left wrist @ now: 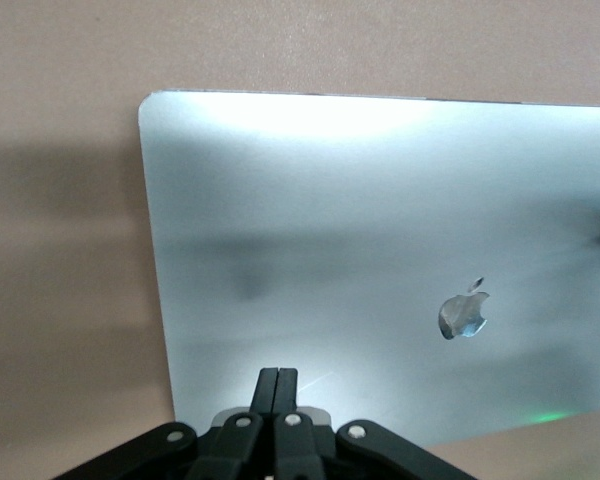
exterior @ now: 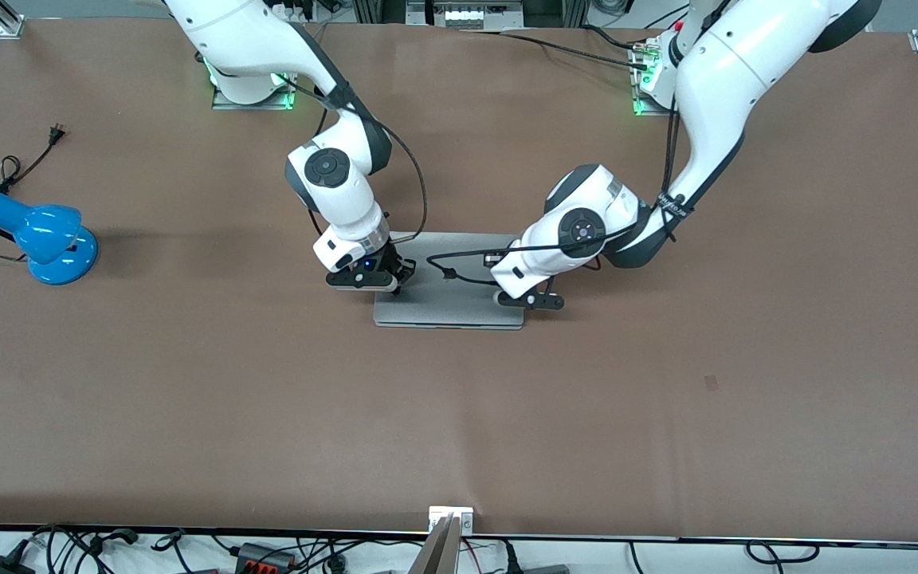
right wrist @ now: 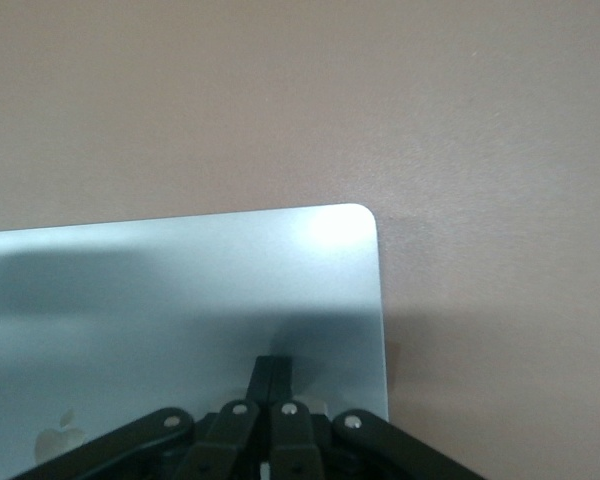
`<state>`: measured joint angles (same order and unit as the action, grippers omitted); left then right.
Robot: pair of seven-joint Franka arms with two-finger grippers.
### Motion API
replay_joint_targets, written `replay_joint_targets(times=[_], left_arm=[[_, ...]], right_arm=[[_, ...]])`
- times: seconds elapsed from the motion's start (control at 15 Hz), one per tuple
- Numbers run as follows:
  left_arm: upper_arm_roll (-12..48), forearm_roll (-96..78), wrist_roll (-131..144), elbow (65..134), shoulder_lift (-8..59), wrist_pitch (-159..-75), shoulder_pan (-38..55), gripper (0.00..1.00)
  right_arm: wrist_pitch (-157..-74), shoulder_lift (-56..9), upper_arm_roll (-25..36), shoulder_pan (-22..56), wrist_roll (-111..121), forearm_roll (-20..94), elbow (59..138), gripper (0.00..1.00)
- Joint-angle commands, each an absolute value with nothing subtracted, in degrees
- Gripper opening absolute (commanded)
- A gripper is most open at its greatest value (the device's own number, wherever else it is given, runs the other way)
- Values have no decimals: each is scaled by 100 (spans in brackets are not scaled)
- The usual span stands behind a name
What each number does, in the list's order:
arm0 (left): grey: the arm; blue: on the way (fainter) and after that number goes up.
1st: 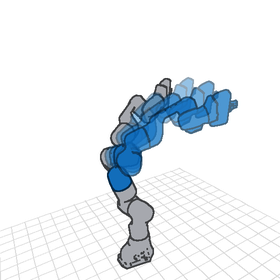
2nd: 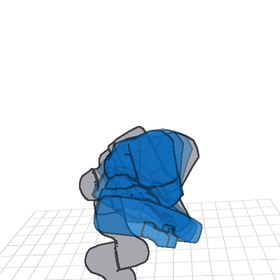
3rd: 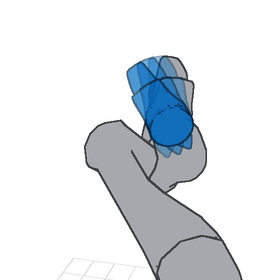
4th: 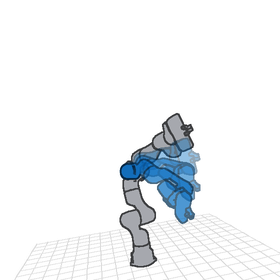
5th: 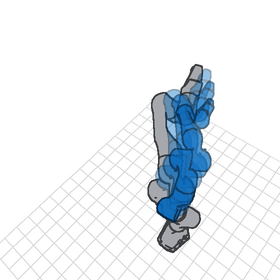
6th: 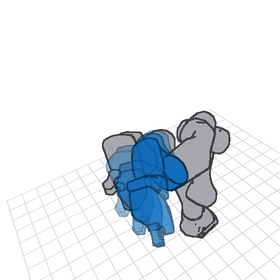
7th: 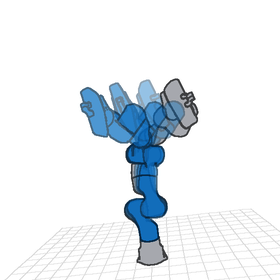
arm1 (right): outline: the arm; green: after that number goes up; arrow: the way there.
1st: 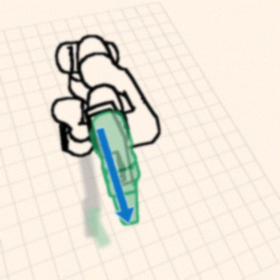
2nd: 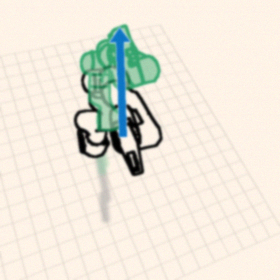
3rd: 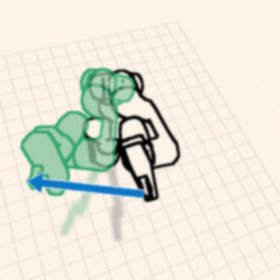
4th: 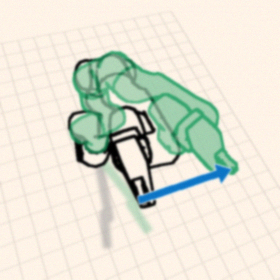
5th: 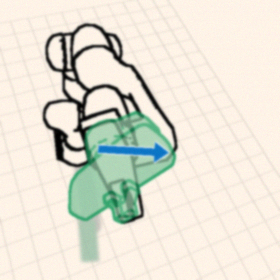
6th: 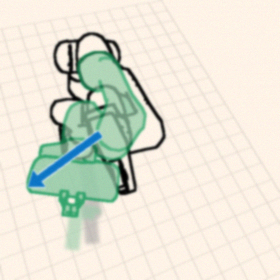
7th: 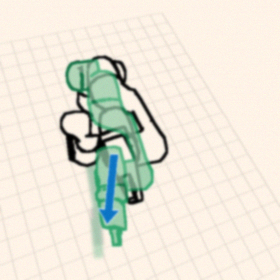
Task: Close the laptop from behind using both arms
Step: 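Press the closed lid flat with both grippers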
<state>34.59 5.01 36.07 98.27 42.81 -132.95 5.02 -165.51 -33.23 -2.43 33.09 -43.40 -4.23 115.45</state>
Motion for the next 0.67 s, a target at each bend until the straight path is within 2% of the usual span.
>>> replay_joint_targets(times=[0.0, 0.2, 0.6], left_arm=[[3104, 694, 3692, 9519, 4482, -13280, 808, 0], [2866, 694, 3691, 9510, 4605, -13587, 1011, 0], [2830, 984, 3726, 9369, 4772, -13605, 1020, 0]], right_arm=[[-16743, -3551, -272, 3313, -4307, -510, 11417, 0], [-16743, -3586, -264, 3331, -4307, -510, 11417, 0], [-16743, -3586, -272, 3340, -4307, -510, 11417, 0]])
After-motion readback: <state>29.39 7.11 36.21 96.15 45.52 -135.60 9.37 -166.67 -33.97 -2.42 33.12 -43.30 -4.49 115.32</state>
